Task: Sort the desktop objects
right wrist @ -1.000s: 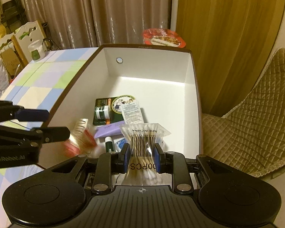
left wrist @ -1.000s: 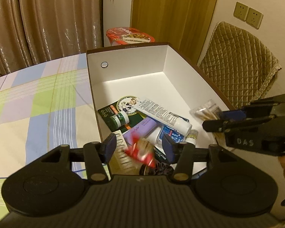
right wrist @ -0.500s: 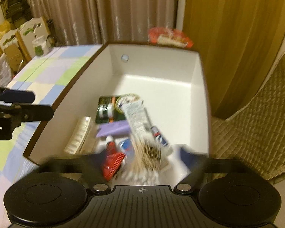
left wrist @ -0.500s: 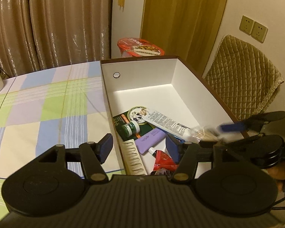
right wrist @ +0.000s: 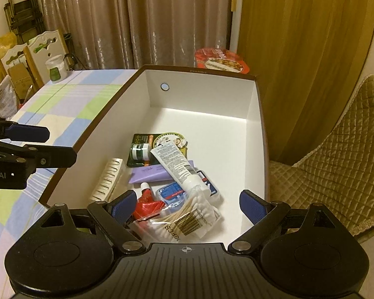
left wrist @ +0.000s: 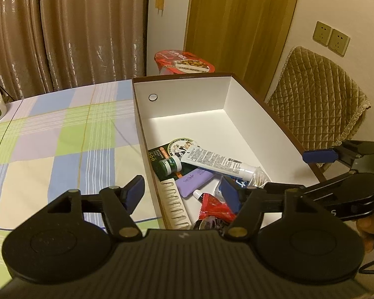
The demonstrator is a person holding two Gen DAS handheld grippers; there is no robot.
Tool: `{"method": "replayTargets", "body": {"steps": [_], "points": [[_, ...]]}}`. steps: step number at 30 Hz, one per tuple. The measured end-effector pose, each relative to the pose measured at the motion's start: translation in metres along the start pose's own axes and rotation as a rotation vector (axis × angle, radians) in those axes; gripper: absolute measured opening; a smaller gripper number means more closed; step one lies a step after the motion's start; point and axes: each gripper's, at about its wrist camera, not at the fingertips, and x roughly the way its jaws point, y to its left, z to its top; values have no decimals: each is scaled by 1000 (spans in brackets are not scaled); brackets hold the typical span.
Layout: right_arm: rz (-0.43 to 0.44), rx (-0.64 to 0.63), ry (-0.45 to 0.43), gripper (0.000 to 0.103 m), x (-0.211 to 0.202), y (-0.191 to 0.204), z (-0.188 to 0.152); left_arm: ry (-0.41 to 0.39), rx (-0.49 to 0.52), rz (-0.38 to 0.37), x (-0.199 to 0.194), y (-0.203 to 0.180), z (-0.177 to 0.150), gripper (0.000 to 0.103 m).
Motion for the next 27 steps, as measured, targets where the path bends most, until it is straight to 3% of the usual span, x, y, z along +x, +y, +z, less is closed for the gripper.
{"method": "replayTargets", "body": {"steps": [4,14,21,22,23,27], "points": [[-8,9,-3,92,-7,0,-4,4,6,0,-2,-3,-3,69],[-21,48,-1,92,-23,0,-16,-3,15,-6,-11,-8,-9,101],[-47,97,3,92,-38,-1,-20,-14,-11,-8,-20,-6,-12,102],[-48,102,5,93,-40,-1,-20,-18,-15,-5,-21,-6,-13,102],[-46,107,6,103,-43,0,-21,-22,-20,-2,-23,-6,-14,102],[-44,126,4,103,-52,2,-23,-35,-45,8,-30,-5,-18,102]]}}
